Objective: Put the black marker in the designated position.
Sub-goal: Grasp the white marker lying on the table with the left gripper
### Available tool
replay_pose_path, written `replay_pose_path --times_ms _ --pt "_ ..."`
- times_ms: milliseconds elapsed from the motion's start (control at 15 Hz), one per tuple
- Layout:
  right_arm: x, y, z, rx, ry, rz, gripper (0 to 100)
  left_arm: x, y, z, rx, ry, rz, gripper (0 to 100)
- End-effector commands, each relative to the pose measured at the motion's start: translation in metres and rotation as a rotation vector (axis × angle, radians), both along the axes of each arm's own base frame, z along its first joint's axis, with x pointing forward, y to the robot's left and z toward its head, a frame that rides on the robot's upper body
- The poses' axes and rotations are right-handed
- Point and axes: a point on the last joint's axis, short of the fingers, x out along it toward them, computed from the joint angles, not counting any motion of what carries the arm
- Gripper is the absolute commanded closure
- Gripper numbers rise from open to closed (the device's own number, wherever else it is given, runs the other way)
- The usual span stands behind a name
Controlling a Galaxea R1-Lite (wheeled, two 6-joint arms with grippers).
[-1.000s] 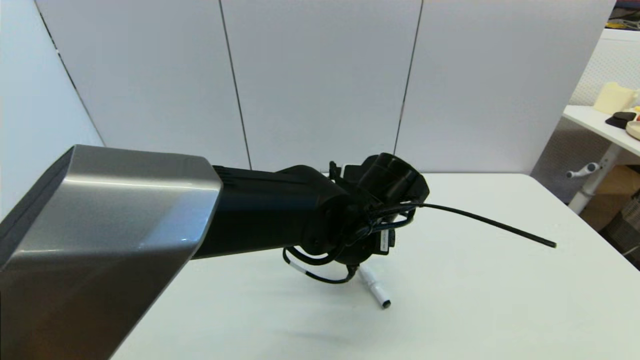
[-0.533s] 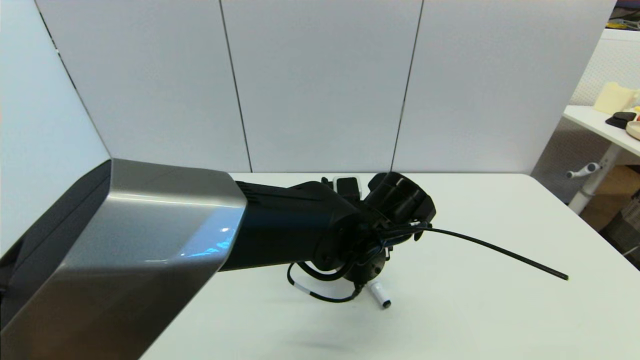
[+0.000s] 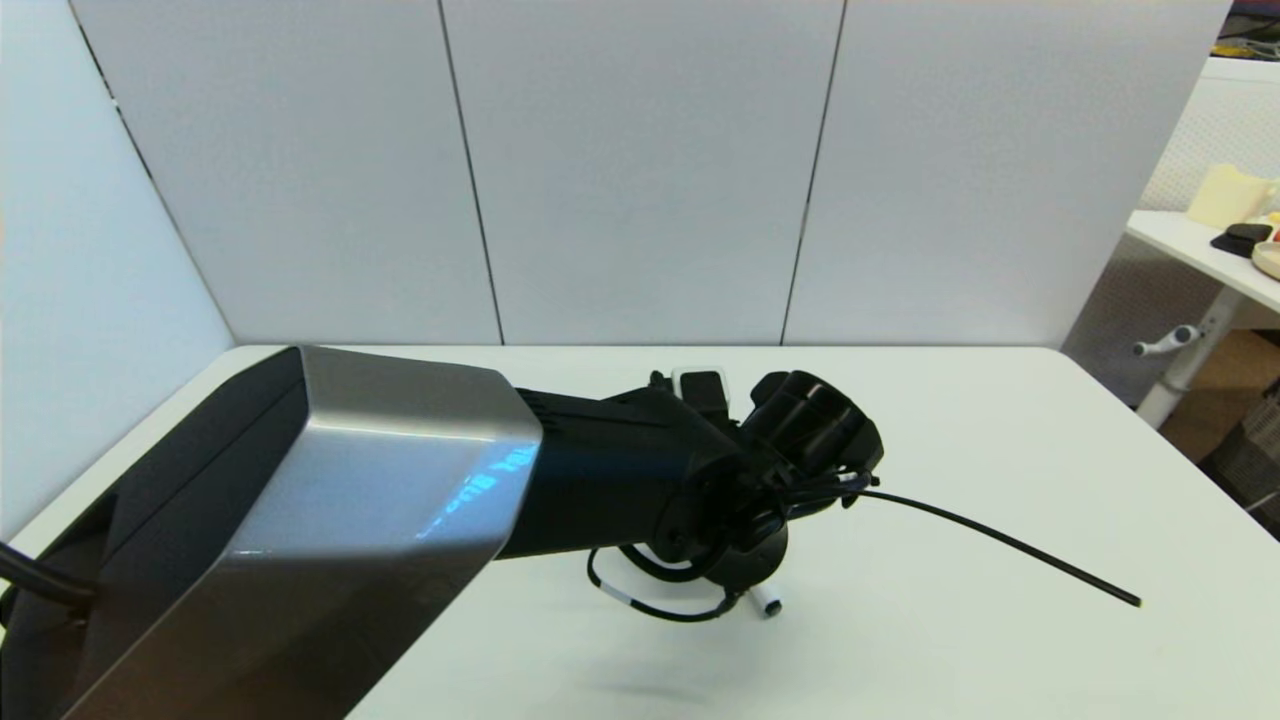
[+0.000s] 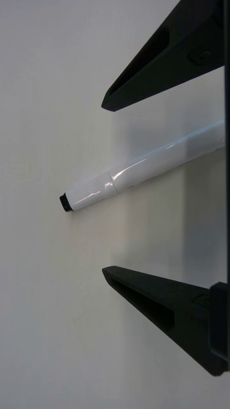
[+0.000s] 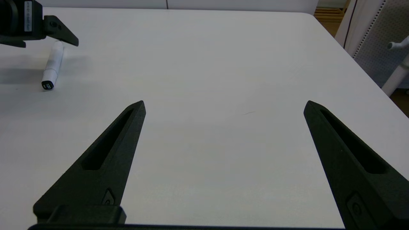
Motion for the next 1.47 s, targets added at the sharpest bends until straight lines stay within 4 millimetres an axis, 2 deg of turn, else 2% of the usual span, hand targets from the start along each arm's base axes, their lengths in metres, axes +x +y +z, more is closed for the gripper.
replay_pose_path --times_ms 67,1467 --pt "0.0001 0.0000 0.0000 -0.001 0.001 0.001 0 -0.0032 -0.0038 -0.0044 0.011 0.002 -0.007 0" --pt "0.0001 0.0000 0.0000 -0.001 0.001 0.001 0 -0.0057 -0.0081 -0.0141 0.033 0.000 0.001 0"
